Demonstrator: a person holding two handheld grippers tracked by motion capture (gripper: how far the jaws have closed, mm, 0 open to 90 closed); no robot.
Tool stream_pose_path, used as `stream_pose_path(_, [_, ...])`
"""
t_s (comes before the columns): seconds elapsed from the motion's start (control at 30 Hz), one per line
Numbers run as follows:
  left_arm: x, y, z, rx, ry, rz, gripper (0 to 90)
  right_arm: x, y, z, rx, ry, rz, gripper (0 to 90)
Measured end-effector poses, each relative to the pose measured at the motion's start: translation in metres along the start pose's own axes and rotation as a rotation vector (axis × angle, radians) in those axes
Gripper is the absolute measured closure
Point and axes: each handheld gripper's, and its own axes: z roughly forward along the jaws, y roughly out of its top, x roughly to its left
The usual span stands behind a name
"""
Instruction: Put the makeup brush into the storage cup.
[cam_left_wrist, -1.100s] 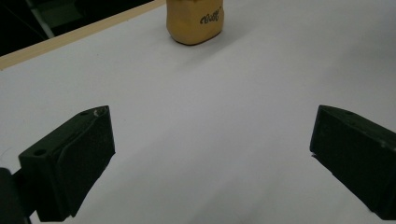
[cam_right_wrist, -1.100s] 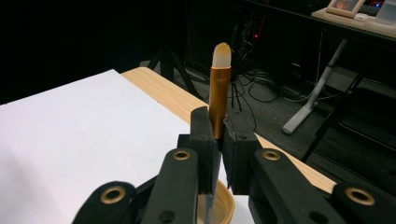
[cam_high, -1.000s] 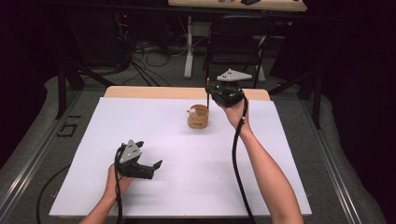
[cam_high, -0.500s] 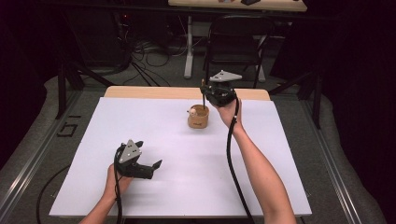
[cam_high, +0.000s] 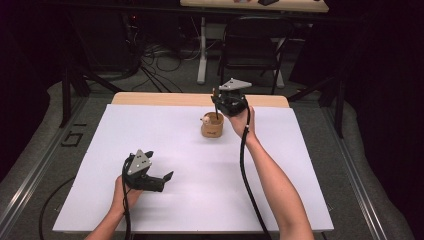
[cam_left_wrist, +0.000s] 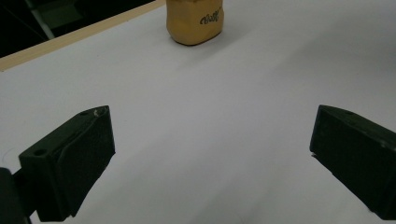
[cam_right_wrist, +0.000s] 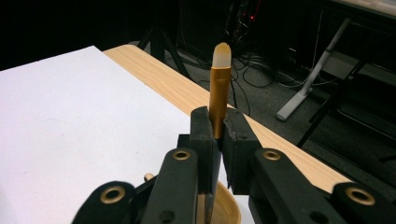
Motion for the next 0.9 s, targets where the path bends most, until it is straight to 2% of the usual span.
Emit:
stream_pose_path(0.13, [0.000,0.000,0.000,0.001,0.000,0.001,0.1,0.000,-0.002,0.002,0.015,-0.002,0.004,82.0])
stream_pose_path(0.23, [0.000,0.000,-0.001,-0.007,-0.004,0.002,0.1,0.000,-0.003,0.003,0.039,0.019,0.016,65.0])
stream_pose_path(0.37, [-0.001,0.001,-0.001,-0.016,-0.008,0.008,0.1,-0.002,-0.006,-0.001,0.053,0.051,0.029,53.8])
stream_pose_path(0.43, [-0.001,0.001,-0.001,-0.013,-0.010,0.009,0.1,-0.002,-0.008,-0.003,0.050,0.051,0.035,42.5])
stream_pose_path(0.5, [-0.001,0.001,-0.002,-0.015,-0.007,0.012,0.2,-0.002,-0.010,-0.006,0.057,0.062,0.042,38.3])
stream_pose_path(0.53, [-0.001,0.001,-0.002,-0.015,-0.006,0.013,0.2,-0.001,-0.012,-0.008,0.059,0.060,0.040,32.2])
stream_pose_path(0.8, [-0.001,0.002,-0.002,-0.018,-0.001,0.012,0.1,0.007,-0.020,-0.024,0.059,0.102,0.023,17.1])
stream_pose_path(0.9, [-0.002,0.002,-0.002,-0.013,0.004,0.013,0.1,0.009,-0.024,-0.032,0.059,0.123,0.021,14.5])
